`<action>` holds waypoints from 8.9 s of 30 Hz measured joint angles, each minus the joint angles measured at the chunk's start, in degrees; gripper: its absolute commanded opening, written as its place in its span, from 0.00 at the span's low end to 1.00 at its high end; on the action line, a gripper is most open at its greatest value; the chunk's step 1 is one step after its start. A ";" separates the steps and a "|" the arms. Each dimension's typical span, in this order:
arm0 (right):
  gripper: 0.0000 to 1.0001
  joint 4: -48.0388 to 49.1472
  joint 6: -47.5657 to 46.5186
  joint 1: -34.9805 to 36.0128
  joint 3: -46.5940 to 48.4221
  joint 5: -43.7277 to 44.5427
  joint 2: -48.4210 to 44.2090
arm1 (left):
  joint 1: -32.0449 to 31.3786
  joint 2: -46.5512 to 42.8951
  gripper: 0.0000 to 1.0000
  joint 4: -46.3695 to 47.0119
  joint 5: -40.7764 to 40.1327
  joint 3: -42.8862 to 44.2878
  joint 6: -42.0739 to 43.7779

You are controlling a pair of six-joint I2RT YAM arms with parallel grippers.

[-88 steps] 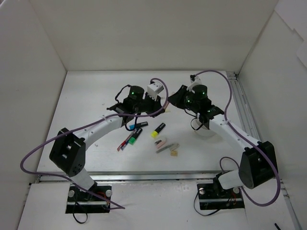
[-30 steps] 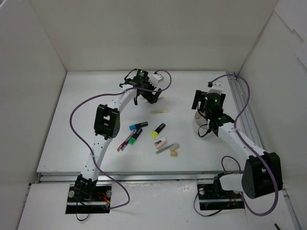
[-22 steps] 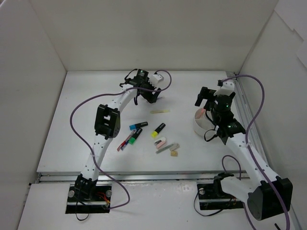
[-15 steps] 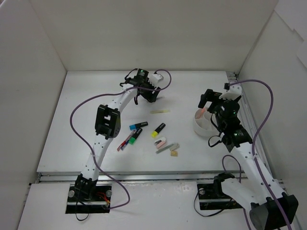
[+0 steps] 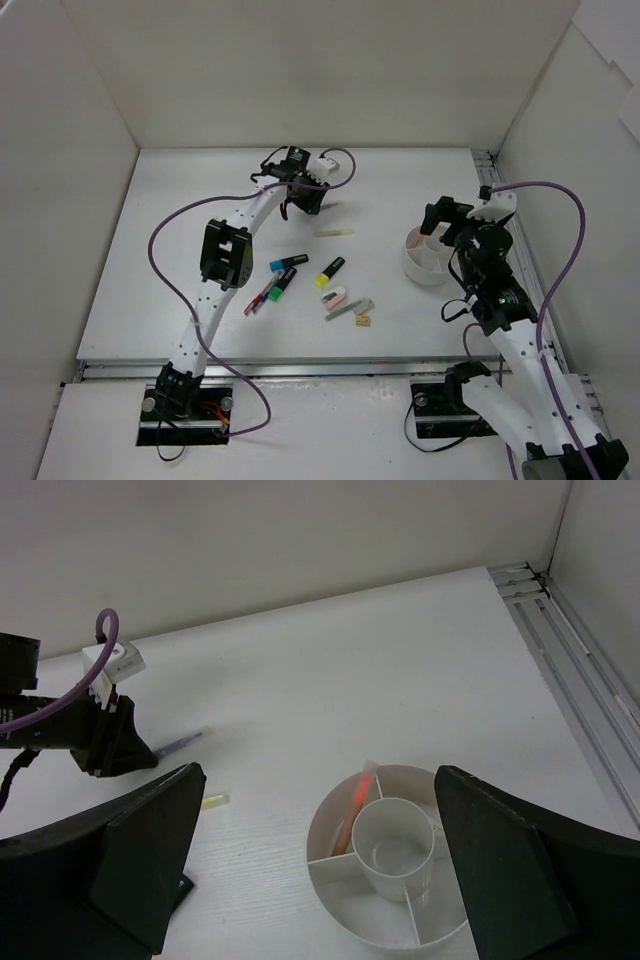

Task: Sort the stationery into containers
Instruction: Pick up the pen from the center of the board, then place the pen in the storage box, then pick up the pen from the center of the board, then place the pen in the storage box.

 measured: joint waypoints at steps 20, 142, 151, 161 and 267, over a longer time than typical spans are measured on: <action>0.98 -3.78 0.07 0.00 -0.70 1.57 -4.28 | -0.61 -5.07 0.00 6.32 -2.38 -10.05 0.22; 0.98 24.00 0.96 -0.79 -8.66 0.24 21.70 | -4.74 -26.45 0.97 15.56 -0.39 -40.48 2.69; 0.98 14.51 1.57 -1.01 -7.17 -5.35 9.64 | -5.25 -20.09 0.74 14.08 -0.63 -33.75 3.41; 0.98 7.82 2.08 -1.07 -7.17 -7.67 -0.35 | -7.63 -17.09 0.41 12.26 -3.96 -31.23 3.69; 0.00 19.91 -2.99 0.48 -2.80 8.26 30.08 | -3.15 -76.43 1.00 25.51 -23.56 -91.03 -41.07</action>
